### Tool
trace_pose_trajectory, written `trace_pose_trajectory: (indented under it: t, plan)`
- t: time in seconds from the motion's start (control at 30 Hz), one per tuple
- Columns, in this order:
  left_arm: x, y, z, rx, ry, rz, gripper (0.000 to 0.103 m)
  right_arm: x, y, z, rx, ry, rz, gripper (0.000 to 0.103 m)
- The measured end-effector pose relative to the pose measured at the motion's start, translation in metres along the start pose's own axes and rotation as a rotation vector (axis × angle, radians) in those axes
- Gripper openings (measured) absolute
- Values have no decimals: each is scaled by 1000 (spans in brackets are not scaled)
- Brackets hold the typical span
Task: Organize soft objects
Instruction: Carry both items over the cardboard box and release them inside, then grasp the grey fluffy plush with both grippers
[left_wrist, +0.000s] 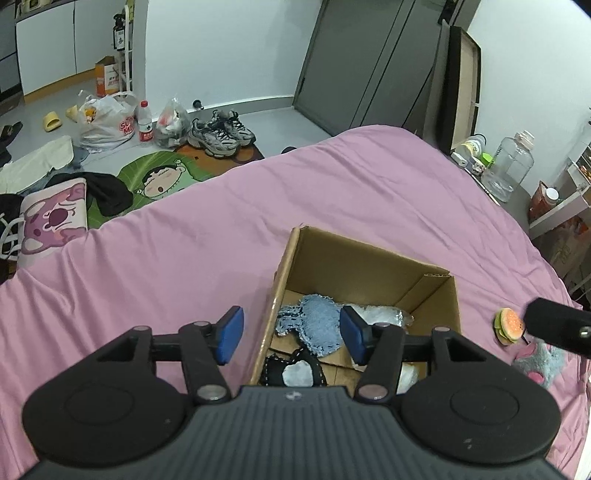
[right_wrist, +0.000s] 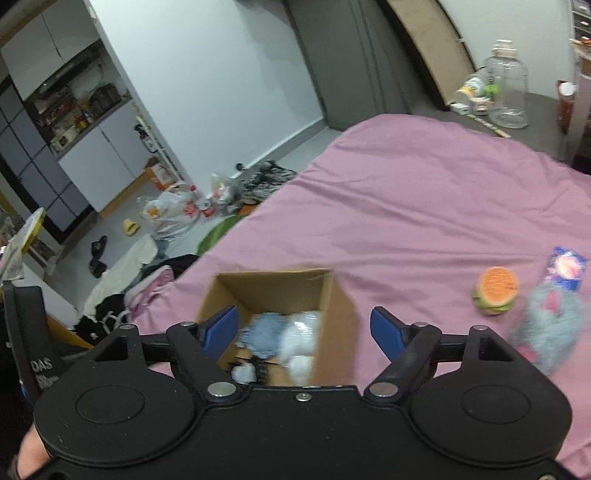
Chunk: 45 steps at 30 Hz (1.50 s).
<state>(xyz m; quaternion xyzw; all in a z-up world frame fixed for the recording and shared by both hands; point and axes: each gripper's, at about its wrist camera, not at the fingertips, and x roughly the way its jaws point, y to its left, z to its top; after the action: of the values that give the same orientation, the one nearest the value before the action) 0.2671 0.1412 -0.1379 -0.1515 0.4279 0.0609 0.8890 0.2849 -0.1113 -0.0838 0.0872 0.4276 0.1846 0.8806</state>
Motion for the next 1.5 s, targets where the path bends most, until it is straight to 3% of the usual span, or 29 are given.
trace_pose_trajectory:
  t: [0.13,0.3,0.37,0.7,1.0,1.2,1.37,1.5]
  plan:
    - [0,-5,-1,8,-6,10,66,-21,-28,3,-3,-27,-49,87]
    - [-4,-19,-2,48,-2,0,70,-41,-68,11,54,-73,-79,90]
    - [-6,-25,-2,54,-3,-15,77,-45,-85,12,94,-100,-85,92]
    - [-14,-68,5,133,-6,10,78,-50,-143,3,219,-100,-77,92]
    - [-26,-120,8,173,-27,-14,78,-46,-184,-7,321,-105,-83,91]
    - [-16,-152,1,176,-4,-15,78,-38,-210,-15,405,-93,-68,83]
    - [-10,-177,-4,180,6,-30,78,-20,-236,-24,511,-40,-51,69]
    - [-3,-198,-10,185,13,-38,78,-4,-249,-29,544,12,-61,68]
